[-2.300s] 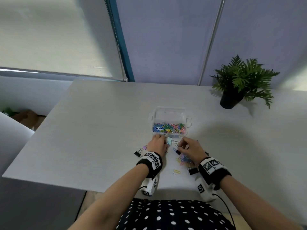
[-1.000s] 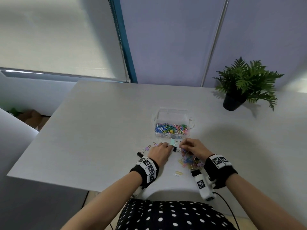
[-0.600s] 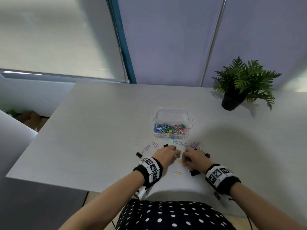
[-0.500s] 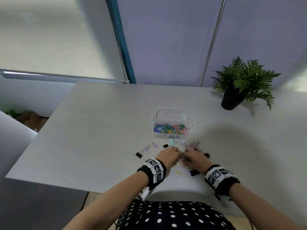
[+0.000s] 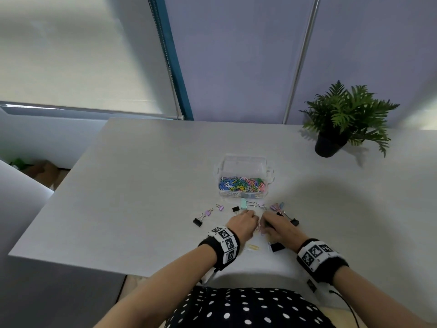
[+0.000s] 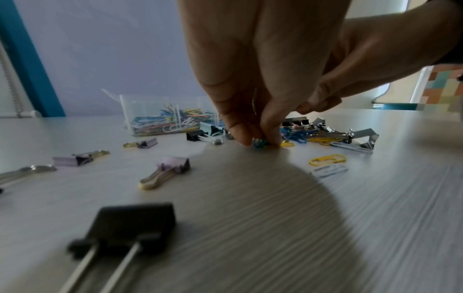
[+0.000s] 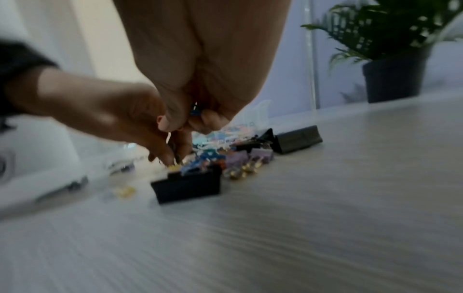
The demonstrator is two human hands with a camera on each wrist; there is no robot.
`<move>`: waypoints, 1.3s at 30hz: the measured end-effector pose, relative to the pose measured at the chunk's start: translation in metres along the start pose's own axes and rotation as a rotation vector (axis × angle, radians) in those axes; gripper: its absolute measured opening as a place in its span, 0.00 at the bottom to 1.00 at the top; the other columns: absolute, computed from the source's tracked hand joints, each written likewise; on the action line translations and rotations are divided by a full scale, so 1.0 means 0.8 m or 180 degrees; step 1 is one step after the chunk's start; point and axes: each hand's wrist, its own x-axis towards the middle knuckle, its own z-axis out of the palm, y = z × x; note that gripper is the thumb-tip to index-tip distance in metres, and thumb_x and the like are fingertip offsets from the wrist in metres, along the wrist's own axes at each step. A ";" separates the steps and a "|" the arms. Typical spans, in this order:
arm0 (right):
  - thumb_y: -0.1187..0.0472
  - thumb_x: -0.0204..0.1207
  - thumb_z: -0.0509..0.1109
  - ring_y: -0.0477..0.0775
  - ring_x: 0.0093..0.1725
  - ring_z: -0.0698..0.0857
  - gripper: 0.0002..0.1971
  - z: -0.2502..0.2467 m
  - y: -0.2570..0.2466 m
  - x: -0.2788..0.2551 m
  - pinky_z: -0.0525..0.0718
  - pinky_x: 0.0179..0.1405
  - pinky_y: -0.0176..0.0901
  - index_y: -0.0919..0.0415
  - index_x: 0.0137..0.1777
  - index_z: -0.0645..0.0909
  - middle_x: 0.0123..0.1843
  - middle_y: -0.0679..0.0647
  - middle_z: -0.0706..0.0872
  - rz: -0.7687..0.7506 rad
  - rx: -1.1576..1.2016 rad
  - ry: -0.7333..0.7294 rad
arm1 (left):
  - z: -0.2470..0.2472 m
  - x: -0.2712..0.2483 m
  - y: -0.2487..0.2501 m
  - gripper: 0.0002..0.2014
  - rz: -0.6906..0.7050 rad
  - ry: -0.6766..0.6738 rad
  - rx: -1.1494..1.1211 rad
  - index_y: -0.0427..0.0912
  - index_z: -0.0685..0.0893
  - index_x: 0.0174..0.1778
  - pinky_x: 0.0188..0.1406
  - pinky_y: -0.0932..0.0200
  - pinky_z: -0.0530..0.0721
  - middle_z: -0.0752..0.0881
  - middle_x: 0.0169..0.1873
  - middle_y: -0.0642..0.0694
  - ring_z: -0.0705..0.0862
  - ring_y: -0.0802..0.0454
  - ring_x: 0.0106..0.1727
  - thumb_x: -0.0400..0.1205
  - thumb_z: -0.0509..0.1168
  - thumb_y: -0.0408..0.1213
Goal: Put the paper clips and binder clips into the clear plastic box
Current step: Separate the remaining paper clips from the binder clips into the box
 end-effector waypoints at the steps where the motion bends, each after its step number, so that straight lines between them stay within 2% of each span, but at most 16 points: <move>1: 0.70 0.73 0.66 0.35 0.32 0.73 0.16 -0.002 -0.002 -0.001 0.69 0.34 0.27 0.50 0.34 0.66 0.33 0.41 0.74 0.0051 0.0125 0.0106 | 0.000 -0.001 -0.002 0.13 0.0010 0.0034 -0.0080 0.30 0.75 0.59 0.62 0.45 0.75 0.75 0.61 0.34 0.72 0.39 0.66 0.78 0.61 0.24; 3: 0.70 0.73 0.67 0.35 0.31 0.74 0.15 -0.005 -0.006 -0.002 0.68 0.33 0.26 0.52 0.35 0.67 0.31 0.42 0.73 0.0115 0.0189 0.0074 | -0.001 -0.004 -0.006 0.14 0.0092 0.0113 -0.0257 0.31 0.74 0.58 0.59 0.47 0.76 0.77 0.59 0.34 0.75 0.39 0.62 0.76 0.61 0.22; 6: 0.71 0.72 0.66 0.30 0.32 0.78 0.18 0.000 -0.011 -0.005 0.72 0.34 0.23 0.48 0.33 0.66 0.31 0.42 0.76 0.0140 0.0267 -0.0306 | 0.004 -0.009 -0.016 0.13 0.0383 0.0082 -0.0266 0.32 0.76 0.57 0.53 0.47 0.81 0.78 0.57 0.35 0.78 0.39 0.56 0.77 0.60 0.22; 8: 0.70 0.74 0.66 0.30 0.30 0.80 0.12 0.010 -0.011 -0.007 0.73 0.33 0.21 0.51 0.37 0.70 0.32 0.46 0.81 0.0103 0.0151 -0.0514 | 0.004 -0.014 -0.020 0.11 0.0418 0.0037 -0.0227 0.33 0.78 0.56 0.52 0.51 0.81 0.78 0.57 0.36 0.79 0.40 0.55 0.79 0.59 0.23; 10: 0.68 0.74 0.67 0.36 0.30 0.79 0.04 0.020 -0.011 -0.008 0.72 0.31 0.22 0.61 0.44 0.74 0.34 0.54 0.82 0.0067 0.0037 -0.0576 | 0.002 -0.016 -0.021 0.13 0.0442 0.0053 -0.0122 0.33 0.77 0.59 0.52 0.53 0.79 0.77 0.60 0.36 0.78 0.41 0.58 0.79 0.58 0.23; 11: 0.67 0.74 0.68 0.43 0.33 0.80 0.05 0.024 -0.014 -0.008 0.71 0.31 0.25 0.63 0.46 0.74 0.36 0.56 0.81 0.0072 -0.0068 -0.0587 | 0.002 -0.017 -0.021 0.14 0.0462 0.0077 -0.0078 0.33 0.77 0.60 0.53 0.53 0.78 0.76 0.61 0.36 0.77 0.41 0.60 0.79 0.58 0.23; 12: 0.67 0.73 0.68 0.50 0.37 0.79 0.06 0.028 -0.018 -0.008 0.71 0.33 0.31 0.63 0.46 0.73 0.39 0.56 0.80 0.0111 -0.0196 -0.0604 | 0.002 -0.017 -0.021 0.15 0.0473 0.0093 -0.0045 0.33 0.76 0.61 0.54 0.52 0.78 0.76 0.62 0.36 0.76 0.41 0.62 0.78 0.58 0.23; 15: 0.68 0.74 0.67 0.56 0.44 0.79 0.08 0.040 -0.031 -0.007 0.69 0.41 0.44 0.59 0.45 0.69 0.45 0.61 0.81 0.0227 -0.0533 -0.0530 | 0.004 -0.017 -0.020 0.16 0.0444 0.0062 0.0032 0.32 0.75 0.62 0.57 0.48 0.78 0.75 0.64 0.36 0.74 0.40 0.66 0.78 0.59 0.23; 18: 0.67 0.75 0.66 0.61 0.49 0.82 0.07 0.052 -0.034 -0.007 0.67 0.40 0.43 0.63 0.49 0.71 0.50 0.63 0.83 0.0157 -0.0860 -0.0397 | 0.007 -0.014 -0.020 0.16 0.0430 0.0062 0.0057 0.31 0.76 0.61 0.57 0.45 0.79 0.75 0.63 0.35 0.74 0.39 0.66 0.77 0.61 0.24; 22: 0.72 0.75 0.62 0.62 0.51 0.81 0.08 0.064 -0.033 -0.002 0.67 0.39 0.43 0.68 0.53 0.75 0.50 0.62 0.81 0.0102 -0.1007 -0.0346 | 0.008 -0.007 -0.021 0.14 0.0410 -0.0032 0.0130 0.31 0.78 0.57 0.58 0.44 0.80 0.77 0.61 0.35 0.76 0.38 0.64 0.76 0.62 0.26; 27: 0.66 0.76 0.63 0.60 0.52 0.80 0.05 0.053 -0.032 -0.001 0.69 0.44 0.42 0.66 0.50 0.76 0.53 0.62 0.82 0.0082 -0.0831 -0.0431 | 0.003 -0.003 -0.023 0.11 0.0379 -0.0114 -0.0015 0.29 0.78 0.53 0.55 0.46 0.80 0.78 0.57 0.33 0.78 0.37 0.59 0.76 0.61 0.27; 31: 0.61 0.79 0.62 0.51 0.40 0.75 0.07 0.035 -0.023 -0.006 0.69 0.41 0.41 0.58 0.38 0.72 0.38 0.57 0.78 0.0295 -0.0752 -0.0477 | 0.001 -0.003 -0.040 0.06 0.0409 -0.0201 -0.0485 0.31 0.78 0.46 0.52 0.47 0.81 0.81 0.50 0.33 0.80 0.38 0.50 0.75 0.60 0.24; 34: 0.62 0.76 0.66 0.46 0.33 0.71 0.17 0.010 -0.017 -0.007 0.66 0.36 0.34 0.49 0.28 0.66 0.30 0.44 0.73 0.0511 -0.0406 -0.0451 | 0.004 -0.004 -0.047 0.07 0.0314 -0.0139 -0.0693 0.32 0.77 0.50 0.50 0.52 0.78 0.83 0.50 0.34 0.81 0.40 0.50 0.77 0.60 0.25; 36: 0.62 0.74 0.68 0.45 0.36 0.76 0.16 -0.009 -0.014 -0.004 0.70 0.35 0.31 0.47 0.28 0.69 0.32 0.46 0.77 0.0659 -0.0089 -0.0328 | 0.006 -0.004 -0.045 0.09 0.0269 -0.0103 -0.0728 0.33 0.77 0.53 0.51 0.53 0.78 0.83 0.51 0.34 0.81 0.40 0.51 0.78 0.60 0.26; 38: 0.61 0.71 0.71 0.46 0.43 0.79 0.10 -0.027 -0.011 0.002 0.77 0.45 0.35 0.48 0.32 0.76 0.39 0.49 0.83 0.0768 0.0288 -0.0132 | 0.009 -0.004 -0.040 0.09 0.0283 -0.0134 -0.0700 0.33 0.77 0.54 0.53 0.53 0.78 0.82 0.52 0.34 0.81 0.40 0.52 0.78 0.59 0.26; 39: 0.60 0.71 0.72 0.46 0.42 0.80 0.07 -0.036 -0.012 0.008 0.78 0.45 0.35 0.49 0.34 0.79 0.40 0.50 0.84 0.0773 0.0421 -0.0059 | 0.011 -0.004 -0.037 0.10 0.0291 -0.0140 -0.0701 0.33 0.77 0.55 0.53 0.53 0.78 0.82 0.53 0.34 0.81 0.40 0.53 0.79 0.59 0.27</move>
